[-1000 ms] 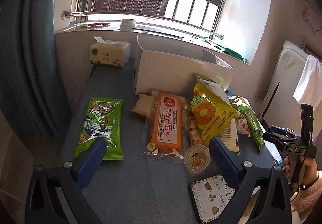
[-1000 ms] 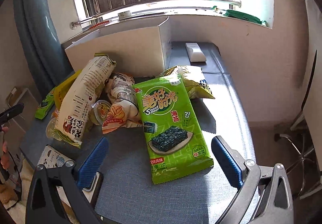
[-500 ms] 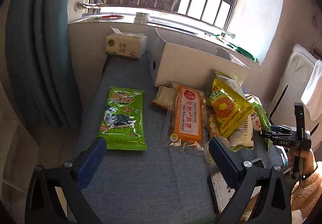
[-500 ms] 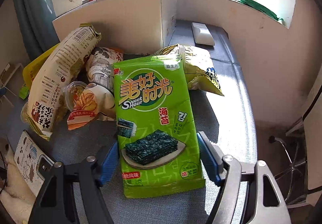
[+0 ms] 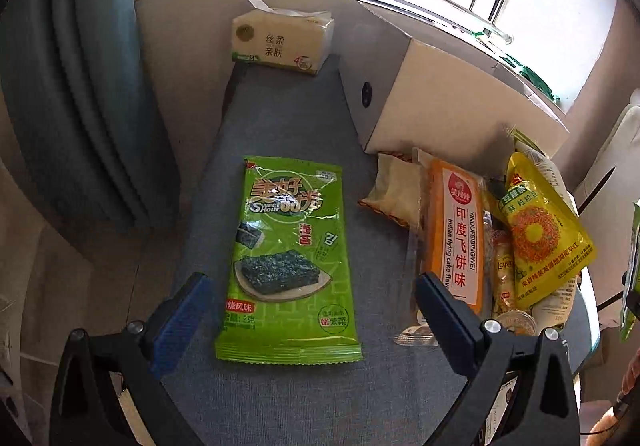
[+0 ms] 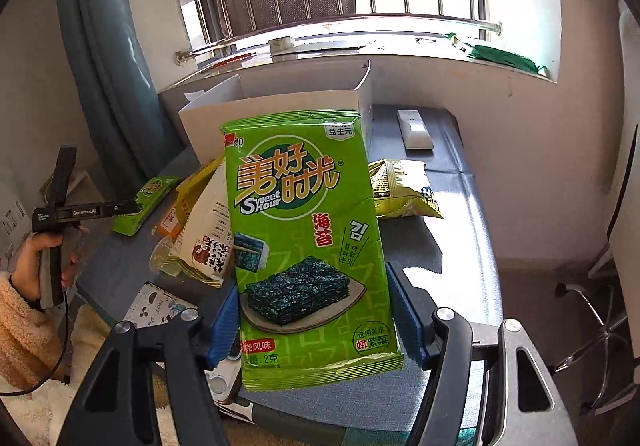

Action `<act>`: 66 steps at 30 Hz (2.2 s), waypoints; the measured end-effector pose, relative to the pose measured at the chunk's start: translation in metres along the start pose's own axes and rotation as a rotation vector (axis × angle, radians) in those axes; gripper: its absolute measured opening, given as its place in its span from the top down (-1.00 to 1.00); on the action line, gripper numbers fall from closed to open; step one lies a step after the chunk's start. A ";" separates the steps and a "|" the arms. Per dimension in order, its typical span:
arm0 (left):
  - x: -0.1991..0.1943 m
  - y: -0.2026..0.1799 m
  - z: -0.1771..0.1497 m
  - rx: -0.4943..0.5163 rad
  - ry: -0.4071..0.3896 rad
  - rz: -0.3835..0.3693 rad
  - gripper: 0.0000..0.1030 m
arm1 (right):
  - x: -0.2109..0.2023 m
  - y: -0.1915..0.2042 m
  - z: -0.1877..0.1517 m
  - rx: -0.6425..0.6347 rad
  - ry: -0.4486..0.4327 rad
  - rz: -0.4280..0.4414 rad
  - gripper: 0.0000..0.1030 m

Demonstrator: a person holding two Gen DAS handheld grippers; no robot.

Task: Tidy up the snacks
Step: 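Grasp a green seaweed pack with the right tool while the left tool grasps another seaweed pack, then lower both seaweed packs into the white box and open both tools, then grasp the large yellow chip bag with the right tool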

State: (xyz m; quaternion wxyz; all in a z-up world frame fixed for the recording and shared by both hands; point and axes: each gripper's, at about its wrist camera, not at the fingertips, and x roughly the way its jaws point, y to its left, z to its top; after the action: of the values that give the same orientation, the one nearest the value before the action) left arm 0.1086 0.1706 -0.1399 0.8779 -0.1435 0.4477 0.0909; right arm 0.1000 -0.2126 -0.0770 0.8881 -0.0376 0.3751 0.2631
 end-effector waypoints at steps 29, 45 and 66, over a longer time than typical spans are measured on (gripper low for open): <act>-0.070 -0.091 0.128 0.039 -0.294 -0.278 -0.31 | 0.070 0.034 0.149 0.118 -0.104 0.085 -0.40; 0.011 -0.146 0.212 0.130 -0.146 -0.143 -1.00 | 0.178 -0.005 0.252 0.171 0.012 -0.053 -1.00; -0.107 -0.127 0.100 0.188 -0.327 -0.228 -1.00 | 0.025 0.012 0.156 0.033 -0.218 0.136 -1.00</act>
State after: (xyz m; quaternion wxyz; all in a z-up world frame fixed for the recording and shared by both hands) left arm 0.1588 0.0812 0.0248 0.9528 -0.0943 0.2870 -0.0292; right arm 0.2088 -0.1501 0.0192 0.9041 0.0314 0.2825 0.3191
